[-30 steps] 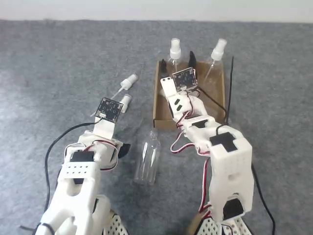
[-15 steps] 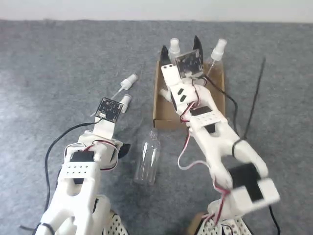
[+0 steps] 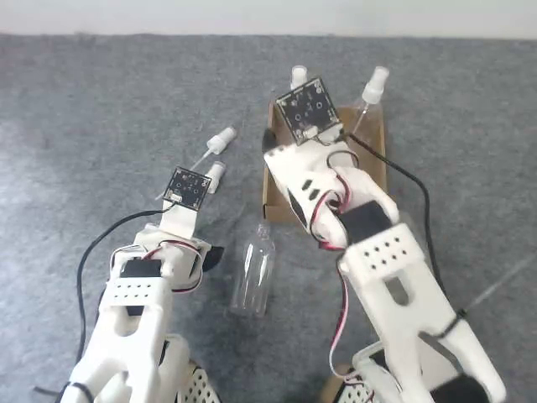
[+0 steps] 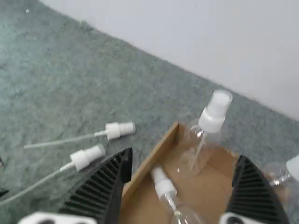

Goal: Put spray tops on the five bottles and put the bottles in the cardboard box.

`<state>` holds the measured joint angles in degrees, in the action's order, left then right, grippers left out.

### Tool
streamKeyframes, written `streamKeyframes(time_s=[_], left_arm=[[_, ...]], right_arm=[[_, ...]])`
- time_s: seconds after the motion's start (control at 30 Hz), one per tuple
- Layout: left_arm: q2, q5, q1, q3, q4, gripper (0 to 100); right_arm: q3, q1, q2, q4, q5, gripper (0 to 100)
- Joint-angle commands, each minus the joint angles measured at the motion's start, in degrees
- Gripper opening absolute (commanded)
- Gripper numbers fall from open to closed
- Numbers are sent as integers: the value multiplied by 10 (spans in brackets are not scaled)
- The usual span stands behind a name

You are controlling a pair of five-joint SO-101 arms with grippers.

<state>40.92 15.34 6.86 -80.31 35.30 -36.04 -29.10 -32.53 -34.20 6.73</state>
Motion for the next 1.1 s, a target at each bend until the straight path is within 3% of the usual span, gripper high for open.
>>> streamKeyframes(time_s=[0.0, 0.17, 0.37, 0.6, 0.87, 1.07], left_arm=[[18, 6, -2, 3, 2, 306], [18, 6, -2, 3, 2, 306], [18, 6, -2, 3, 2, 306], [18, 6, -2, 3, 2, 306], [18, 6, -2, 3, 2, 306], [18, 6, -2, 3, 2, 306]], right_arm=[[8, -1, -35, -76, 10, 296], [30, 1, 5, -138, 86, 298], [189, 30, 173, -260, 176, 299], [327, 85, 342, -289, 306, 300], [339, 87, 429, -274, 325, 379], [337, 87, 458, -237, 330, 381]])
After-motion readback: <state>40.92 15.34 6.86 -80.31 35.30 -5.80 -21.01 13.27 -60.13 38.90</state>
